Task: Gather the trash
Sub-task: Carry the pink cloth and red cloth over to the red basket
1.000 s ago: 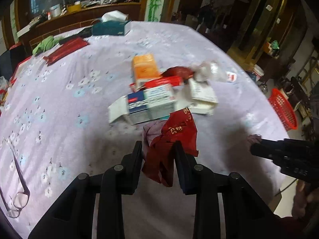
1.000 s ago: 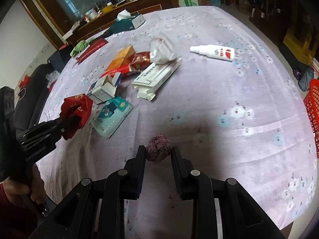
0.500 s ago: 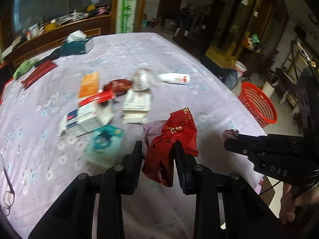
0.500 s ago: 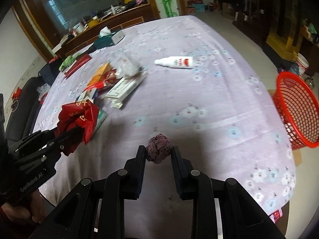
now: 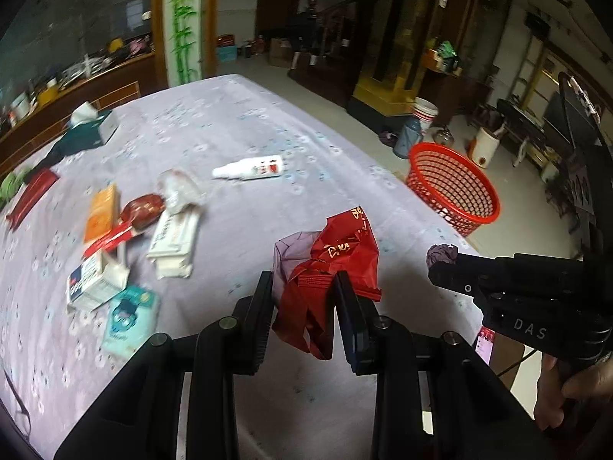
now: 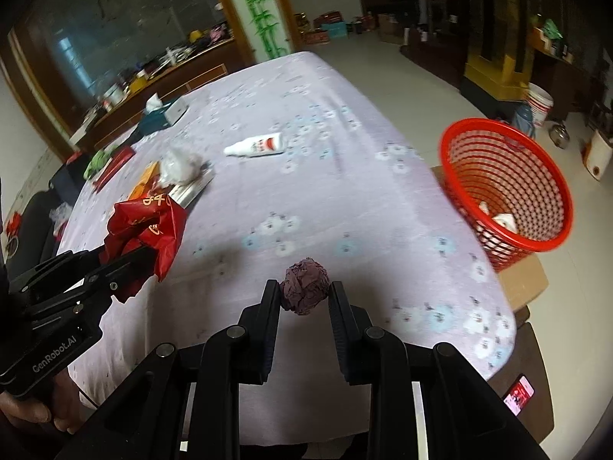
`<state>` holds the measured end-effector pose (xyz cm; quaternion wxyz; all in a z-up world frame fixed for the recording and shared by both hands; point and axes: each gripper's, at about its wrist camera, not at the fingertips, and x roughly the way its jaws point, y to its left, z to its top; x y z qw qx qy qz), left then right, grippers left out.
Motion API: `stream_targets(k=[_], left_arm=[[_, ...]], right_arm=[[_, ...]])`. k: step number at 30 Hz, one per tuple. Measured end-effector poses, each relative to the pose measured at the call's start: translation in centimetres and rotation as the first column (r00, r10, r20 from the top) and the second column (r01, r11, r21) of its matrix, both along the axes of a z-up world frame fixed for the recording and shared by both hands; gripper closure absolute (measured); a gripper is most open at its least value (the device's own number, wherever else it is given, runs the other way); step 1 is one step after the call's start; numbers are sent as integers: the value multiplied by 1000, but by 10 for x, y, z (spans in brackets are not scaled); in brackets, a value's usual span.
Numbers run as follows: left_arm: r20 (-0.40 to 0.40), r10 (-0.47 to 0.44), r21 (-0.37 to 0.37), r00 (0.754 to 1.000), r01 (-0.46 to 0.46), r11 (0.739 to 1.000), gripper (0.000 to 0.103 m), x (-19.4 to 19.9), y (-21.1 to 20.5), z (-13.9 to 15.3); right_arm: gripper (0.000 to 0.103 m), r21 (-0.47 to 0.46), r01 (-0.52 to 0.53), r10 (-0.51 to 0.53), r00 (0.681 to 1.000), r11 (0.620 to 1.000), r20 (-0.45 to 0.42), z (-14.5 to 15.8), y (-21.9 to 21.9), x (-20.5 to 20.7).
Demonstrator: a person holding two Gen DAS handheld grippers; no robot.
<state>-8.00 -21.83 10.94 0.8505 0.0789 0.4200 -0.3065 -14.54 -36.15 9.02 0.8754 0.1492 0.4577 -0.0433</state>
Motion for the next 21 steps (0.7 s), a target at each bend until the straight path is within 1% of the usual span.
stream_targets(k=[9,21], left_arm=[[17,-62,-1,998,62,998,73,-3,-31,7],[48,-128,29,991,127,991,73,-10,-65,19]], right_arm=[[75,3,70,-70,997,998,29,9,-29,-16],[75,26,127,-128,989,992,68,17,-59,-27]])
